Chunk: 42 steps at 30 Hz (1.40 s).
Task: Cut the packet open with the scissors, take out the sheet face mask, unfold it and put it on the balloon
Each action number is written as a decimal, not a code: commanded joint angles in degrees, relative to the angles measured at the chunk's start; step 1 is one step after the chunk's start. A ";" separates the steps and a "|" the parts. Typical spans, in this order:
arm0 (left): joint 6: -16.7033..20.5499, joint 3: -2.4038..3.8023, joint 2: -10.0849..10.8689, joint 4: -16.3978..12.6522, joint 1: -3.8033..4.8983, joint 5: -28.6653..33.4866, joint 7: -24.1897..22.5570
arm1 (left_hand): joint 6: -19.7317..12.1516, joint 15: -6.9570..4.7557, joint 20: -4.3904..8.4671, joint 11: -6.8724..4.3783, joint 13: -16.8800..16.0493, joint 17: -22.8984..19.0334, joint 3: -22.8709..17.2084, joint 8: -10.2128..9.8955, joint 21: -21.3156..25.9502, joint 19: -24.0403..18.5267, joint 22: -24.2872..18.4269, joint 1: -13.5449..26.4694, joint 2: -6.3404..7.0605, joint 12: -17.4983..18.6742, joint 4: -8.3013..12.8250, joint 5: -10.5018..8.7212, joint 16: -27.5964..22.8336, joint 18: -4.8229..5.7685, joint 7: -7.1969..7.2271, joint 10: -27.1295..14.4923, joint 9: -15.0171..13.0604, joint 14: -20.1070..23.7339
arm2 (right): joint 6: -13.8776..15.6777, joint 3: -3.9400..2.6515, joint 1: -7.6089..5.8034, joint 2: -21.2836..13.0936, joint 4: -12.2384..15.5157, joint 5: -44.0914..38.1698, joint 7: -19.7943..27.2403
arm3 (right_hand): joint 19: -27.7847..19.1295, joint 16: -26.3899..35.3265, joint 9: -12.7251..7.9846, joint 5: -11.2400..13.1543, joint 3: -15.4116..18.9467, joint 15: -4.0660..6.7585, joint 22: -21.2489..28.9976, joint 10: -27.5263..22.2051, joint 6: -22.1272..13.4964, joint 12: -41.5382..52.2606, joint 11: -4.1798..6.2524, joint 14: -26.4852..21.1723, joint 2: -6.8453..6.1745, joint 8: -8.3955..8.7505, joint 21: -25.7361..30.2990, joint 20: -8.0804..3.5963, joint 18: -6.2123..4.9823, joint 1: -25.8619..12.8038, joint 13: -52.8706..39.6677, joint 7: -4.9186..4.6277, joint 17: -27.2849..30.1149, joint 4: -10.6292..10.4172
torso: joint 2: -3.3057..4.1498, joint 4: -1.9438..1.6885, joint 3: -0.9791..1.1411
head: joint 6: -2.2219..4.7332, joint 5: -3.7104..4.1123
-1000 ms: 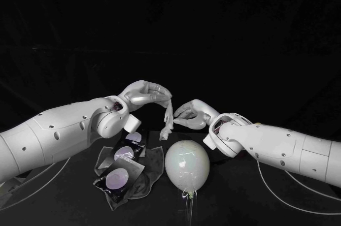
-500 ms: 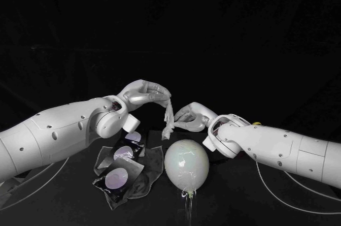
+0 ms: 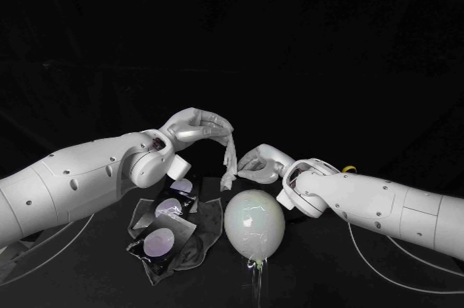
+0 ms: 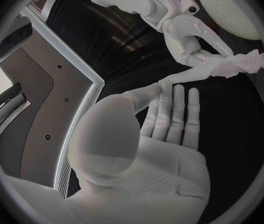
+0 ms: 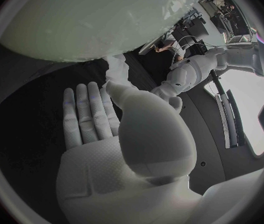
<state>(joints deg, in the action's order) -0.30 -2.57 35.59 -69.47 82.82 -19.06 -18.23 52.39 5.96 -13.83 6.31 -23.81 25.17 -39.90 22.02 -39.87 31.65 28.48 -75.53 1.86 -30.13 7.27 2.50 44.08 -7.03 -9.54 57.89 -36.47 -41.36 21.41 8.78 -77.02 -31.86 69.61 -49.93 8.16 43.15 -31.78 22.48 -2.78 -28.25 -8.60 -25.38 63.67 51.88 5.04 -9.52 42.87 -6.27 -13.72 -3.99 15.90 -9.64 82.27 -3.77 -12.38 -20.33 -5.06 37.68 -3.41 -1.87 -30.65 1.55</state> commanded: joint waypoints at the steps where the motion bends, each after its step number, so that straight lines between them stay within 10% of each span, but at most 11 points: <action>1: -0.18 0.09 -0.04 -0.21 0.11 0.64 -1.03 | 0.26 -0.29 -0.29 0.08 -0.09 -0.06 -0.08 0.40 -0.27 0.16 0.10 -0.61 -0.07 -0.36 0.24 0.28 0.30 -0.11 -0.21 -0.47 -10.73 0.23 | -1.69 0.03 0.20 0.13 -0.26 -0.83 0.01 | 0.02 -0.22 -0.09 0.02 -0.44 -0.11 0.07 0.23 0.32 0.33 0.23 -0.47 -0.05 0.08 0.13 -0.04 -0.86 0.52 -0.07 0.02 -0.03 -0.03 | 0.00 0.04 -0.05 | -0.03 -0.04; 28: -0.08 0.10 0.15 -0.69 0.12 0.79 -0.95 | 0.24 -0.27 -0.32 0.10 -0.11 -0.09 -0.11 0.37 -0.30 0.13 0.12 -0.60 -0.07 -0.39 0.23 0.28 0.35 -0.13 -0.24 -0.51 -10.80 0.27 | 3.54 0.11 0.94 0.95 -0.96 3.14 3.05 | 0.13 -0.98 -1.16 0.03 0.78 -0.44 0.86 0.07 -1.85 0.29 -0.45 -0.98 -2.28 2.27 0.17 0.09 -0.77 -1.25 -0.03 -1.10 0.06 -0.87 | 0.01 0.06 0.01 | -0.36 -0.12; 42: 0.11 0.10 0.10 -0.75 0.12 0.85 -0.99 | 0.24 -0.27 -0.32 0.10 -0.11 -0.09 -0.11 0.37 -0.30 0.13 0.12 -0.60 -0.07 -0.39 0.23 0.28 0.35 -0.13 -0.24 -0.51 -10.80 0.27 | 3.95 0.11 1.04 1.51 -0.58 4.47 4.31 | 1.54 -3.59 0.24 0.05 -0.40 1.24 1.22 6.29 5.24 3.81 2.57 1.83 1.01 -1.20 -0.55 -0.73 -1.09 1.38 -1.18 2.19 -0.52 0.24 | 0.00 0.00 0.00 | -0.41 -0.06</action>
<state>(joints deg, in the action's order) -0.26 -2.56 35.79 -70.06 82.83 -18.74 -18.34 52.38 5.96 -13.83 6.57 -23.82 25.17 -39.89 22.06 -39.87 31.65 28.51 -75.67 1.72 -30.34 7.27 2.62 44.07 -7.03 -9.56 57.76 -36.48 -41.36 24.80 8.90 -76.01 -30.42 68.94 -45.69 11.18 44.35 -35.09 22.56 -2.78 -28.57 -7.43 -24.09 69.35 56.54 8.50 -7.18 44.27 -5.62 -14.57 -4.30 15.19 -10.12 83.65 -4.80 -10.50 -20.75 -5.05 37.67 -3.38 -1.87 -31.05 1.48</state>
